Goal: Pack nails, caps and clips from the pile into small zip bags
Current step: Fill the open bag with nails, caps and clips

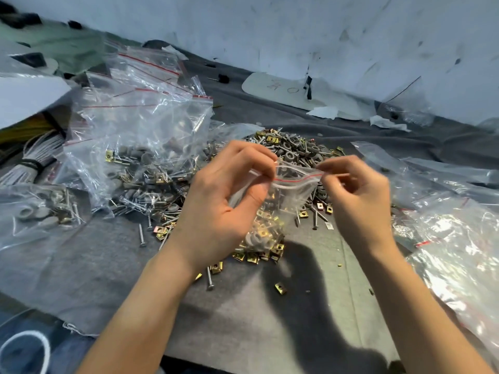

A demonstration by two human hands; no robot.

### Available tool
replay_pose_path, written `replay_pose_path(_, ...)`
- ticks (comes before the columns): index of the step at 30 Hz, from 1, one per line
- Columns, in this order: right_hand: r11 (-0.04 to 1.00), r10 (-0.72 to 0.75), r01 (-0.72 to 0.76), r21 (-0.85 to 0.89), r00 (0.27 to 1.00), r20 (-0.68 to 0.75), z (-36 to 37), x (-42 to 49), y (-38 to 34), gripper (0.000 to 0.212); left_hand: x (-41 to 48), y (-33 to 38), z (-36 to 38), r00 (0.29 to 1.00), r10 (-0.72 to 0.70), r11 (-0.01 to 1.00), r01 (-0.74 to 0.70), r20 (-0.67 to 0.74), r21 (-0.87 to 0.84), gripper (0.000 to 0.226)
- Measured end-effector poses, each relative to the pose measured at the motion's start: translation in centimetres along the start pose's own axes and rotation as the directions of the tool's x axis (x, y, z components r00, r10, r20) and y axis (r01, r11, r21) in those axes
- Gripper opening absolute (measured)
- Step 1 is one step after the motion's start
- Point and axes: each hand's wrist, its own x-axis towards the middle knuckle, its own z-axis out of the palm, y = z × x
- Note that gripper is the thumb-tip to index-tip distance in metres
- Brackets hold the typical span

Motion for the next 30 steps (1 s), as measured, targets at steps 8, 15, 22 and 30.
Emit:
replay_pose_path(8,0.863,0.075,0.133,-0.487,0.920,0.384,3.3,-1.3,3.7,0.016,0.0,-0.3,-0.4,1.000,-0.009,1.000,0.009,-0.010,0.030,0.008)
replay_pose_path(15,0.747,0.122,0.179,-0.640,0.910,0.397,3.8,-1.7,3.3,0.027,-0.1,-0.3,-0.5,1.000,-0.004,1.000,0.004,-0.009,0.027,0.008)
replay_pose_path(22,0.673,0.151,0.123,-0.729,0.943,0.298,3.7,-1.6,4.1,0.019,-0.1,-0.3,-0.7,1.000,-0.005,0.999,0.005,-0.012,0.037,0.009)
replay_pose_path(30,0.763,0.114,0.095,-0.639,0.954,0.278,3.8,-1.7,4.0,0.016,-0.1,-0.3,-0.6,1.000,-0.001,0.999,0.001,-0.010,0.040,0.008)
